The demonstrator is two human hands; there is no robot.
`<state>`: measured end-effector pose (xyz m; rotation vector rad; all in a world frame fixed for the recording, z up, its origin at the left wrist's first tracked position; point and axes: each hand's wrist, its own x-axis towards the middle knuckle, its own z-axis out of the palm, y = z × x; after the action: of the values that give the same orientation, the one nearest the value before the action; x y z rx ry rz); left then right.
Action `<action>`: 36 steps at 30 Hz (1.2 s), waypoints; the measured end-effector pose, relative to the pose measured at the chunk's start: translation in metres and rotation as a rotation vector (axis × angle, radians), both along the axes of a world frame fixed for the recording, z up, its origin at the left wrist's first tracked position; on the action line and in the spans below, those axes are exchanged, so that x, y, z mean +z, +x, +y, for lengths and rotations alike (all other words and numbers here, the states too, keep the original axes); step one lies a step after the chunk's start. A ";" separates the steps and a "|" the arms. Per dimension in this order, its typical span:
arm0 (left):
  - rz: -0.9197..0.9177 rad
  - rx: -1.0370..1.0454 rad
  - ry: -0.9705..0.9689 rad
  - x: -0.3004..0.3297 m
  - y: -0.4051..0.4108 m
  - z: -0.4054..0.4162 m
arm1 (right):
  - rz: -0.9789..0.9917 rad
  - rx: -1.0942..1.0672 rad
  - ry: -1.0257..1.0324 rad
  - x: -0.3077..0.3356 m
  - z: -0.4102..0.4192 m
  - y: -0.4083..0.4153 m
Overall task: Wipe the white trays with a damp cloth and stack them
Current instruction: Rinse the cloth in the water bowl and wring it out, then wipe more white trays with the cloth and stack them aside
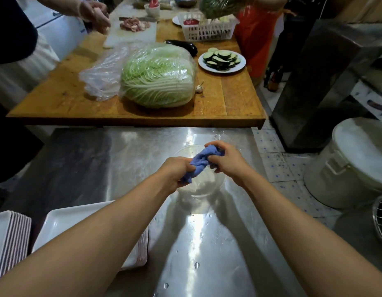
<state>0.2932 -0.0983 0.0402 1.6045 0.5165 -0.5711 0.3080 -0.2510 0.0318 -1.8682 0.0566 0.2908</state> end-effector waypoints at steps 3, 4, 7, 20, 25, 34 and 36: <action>-0.138 -0.061 0.081 0.007 -0.008 0.001 | -0.071 -0.089 0.013 0.010 -0.004 -0.006; -0.168 -0.080 0.084 0.011 -0.012 0.002 | -0.080 -0.102 0.037 0.014 -0.004 -0.009; -0.236 -0.165 0.060 0.028 -0.030 0.005 | -0.040 -0.085 0.133 0.032 -0.003 -0.021; -0.260 0.127 -0.372 0.054 -0.122 0.078 | 0.222 0.023 0.490 0.087 0.052 -0.118; -0.170 0.198 -0.422 0.058 -0.164 0.131 | 0.267 0.005 0.347 0.092 0.123 -0.165; -0.088 0.210 -0.258 0.033 -0.235 0.221 | 0.223 -0.095 0.338 0.069 0.214 -0.239; -0.085 0.216 -0.200 0.025 -0.243 0.235 | 0.272 -0.155 0.309 0.061 0.219 -0.252</action>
<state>0.0505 0.1366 0.0649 1.3575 0.5432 -0.3776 0.0565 -0.0320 0.0926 -1.5001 0.3231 0.4202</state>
